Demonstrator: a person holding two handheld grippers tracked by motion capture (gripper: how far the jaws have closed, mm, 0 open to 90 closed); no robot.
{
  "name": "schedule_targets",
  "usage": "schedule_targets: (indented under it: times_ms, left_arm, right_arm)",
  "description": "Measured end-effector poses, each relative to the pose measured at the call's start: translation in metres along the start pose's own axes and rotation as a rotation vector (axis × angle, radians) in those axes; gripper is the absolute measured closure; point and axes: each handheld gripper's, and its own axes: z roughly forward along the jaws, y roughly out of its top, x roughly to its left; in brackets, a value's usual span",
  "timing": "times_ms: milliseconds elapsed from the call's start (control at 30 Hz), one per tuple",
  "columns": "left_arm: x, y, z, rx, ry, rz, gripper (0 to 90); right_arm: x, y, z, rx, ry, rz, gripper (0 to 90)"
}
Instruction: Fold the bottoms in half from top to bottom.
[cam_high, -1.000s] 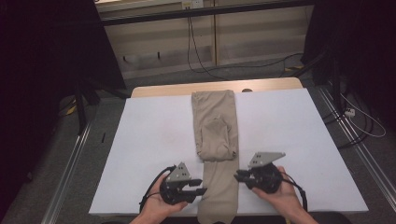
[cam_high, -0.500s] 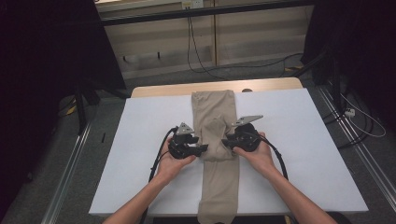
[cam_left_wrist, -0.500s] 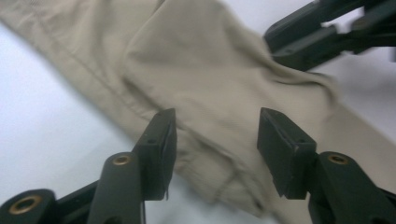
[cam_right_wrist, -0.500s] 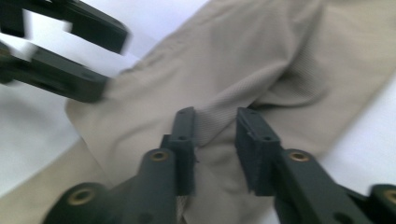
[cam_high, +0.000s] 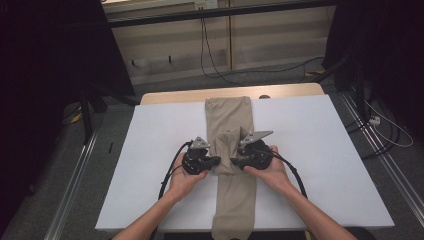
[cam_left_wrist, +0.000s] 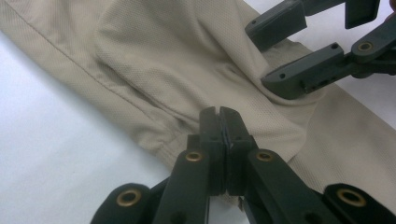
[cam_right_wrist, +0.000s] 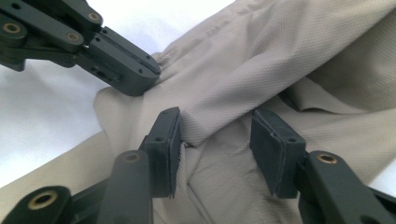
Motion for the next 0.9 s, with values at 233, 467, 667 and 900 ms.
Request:
schedule_targets:
  times_ms: [233,467,667,900]
  left_arm:
    - [-0.005,0.000,-0.007,-0.031,-0.011,0.006,89.7]
    - [-0.012,-0.002,-0.021,-0.059,-0.025,0.018,89.7]
    - [-0.026,-0.006,-0.030,-0.054,-0.045,0.055,89.7]
    - [-0.044,-0.024,-0.035,-0.008,-0.066,0.111,89.4]
  right_arm:
    - [0.006,0.002,-0.002,-0.020,-0.010,-0.036,85.9]
    - [-0.002,0.001,-0.031,-0.094,0.005,0.043,90.0]
    - [-0.002,-0.016,-0.056,-0.113,0.031,0.082,90.0]
    - [0.018,-0.042,-0.074,-0.062,0.069,0.076,90.0]
